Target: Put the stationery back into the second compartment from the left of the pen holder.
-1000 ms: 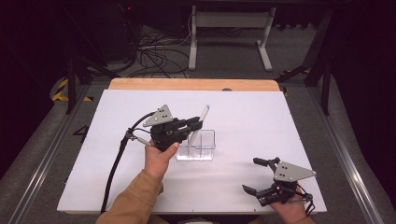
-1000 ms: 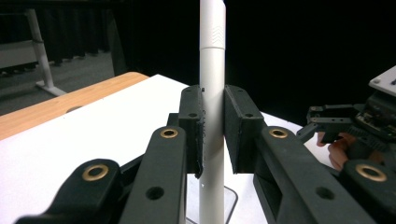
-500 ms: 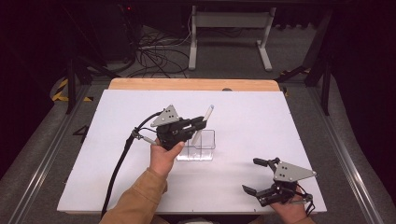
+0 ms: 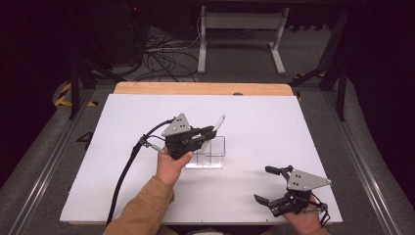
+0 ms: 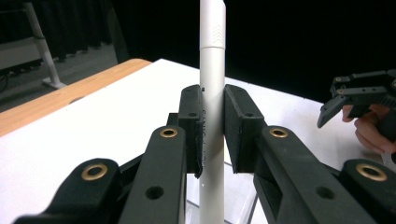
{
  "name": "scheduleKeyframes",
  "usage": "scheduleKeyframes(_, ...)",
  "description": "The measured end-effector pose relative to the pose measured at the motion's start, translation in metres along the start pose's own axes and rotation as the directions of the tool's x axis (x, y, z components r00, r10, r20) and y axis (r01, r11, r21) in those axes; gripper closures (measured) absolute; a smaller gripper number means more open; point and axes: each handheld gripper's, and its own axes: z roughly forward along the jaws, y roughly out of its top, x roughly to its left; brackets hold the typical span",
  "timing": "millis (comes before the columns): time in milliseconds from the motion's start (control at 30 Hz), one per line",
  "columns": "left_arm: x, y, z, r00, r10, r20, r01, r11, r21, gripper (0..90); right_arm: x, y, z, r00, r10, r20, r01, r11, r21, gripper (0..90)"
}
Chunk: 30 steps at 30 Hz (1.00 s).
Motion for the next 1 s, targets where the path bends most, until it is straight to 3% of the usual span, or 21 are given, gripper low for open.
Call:
scheduleKeyframes(133, 0.0, -0.002, -0.002, 1.0, 0.003, -0.005, -0.003, 1.0, 0.0, 78.3, 0.0, 0.0, 0.0, 1.0, -0.001, -0.002, 0.001, 1.0, 0.0, 5.3)
scheduleKeyframes(333, 0.003, -0.008, -0.004, 0.9997, -0.025, 0.006, 0.025, 0.9997, 0.007, 78.3, 0.0, 0.0, 0.0, 1.0, -0.003, -0.004, 0.003, 1.0, 0.0, 5.3)
scheduleKeyframes(600, 0.0, -0.007, -0.006, 0.9998, -0.009, -0.02, 0.01, 0.9995, 0.031, 77.4, 0.0, 0.0, 0.0, 1.0, -0.003, -0.006, 0.003, 1.0, 0.0, 5.3)
scheduleKeyframes(633, -0.001, -0.007, -0.007, 0.9995, -0.015, -0.027, 0.016, 0.9993, 0.033, 72.7, 0.0, 0.0, 0.0, 1.0, -0.004, -0.006, 0.004, 1.0, 0.0, 5.3)
scheduleKeyframes(700, -0.001, -0.004, -0.01, 0.9983, -0.024, -0.053, 0.026, 0.999, 0.035, 55.3, 0.0, 0.0, 0.0, 1.0, -0.005, -0.007, 0.005, 1.0, 0.0, 5.3)
scheduleKeyframes(800, -0.001, -0.001, -0.016, 0.9944, -0.016, -0.104, 0.02, 0.9989, 0.042, 38.6, 0.0, 0.0, -0.001, 1.0, -0.002, -0.006, 0.002, 1.0, -0.001, 5.3)
scheduleKeyframes(1000, -0.005, 0.011, -0.037, 0.9876, 0.001, -0.157, 0.0, 0.9999, 0.01, 26.7, -0.001, 0.0, 0.001, 1.0, -0.004, -0.009, 0.004, 1.0, -0.005, 5.3)
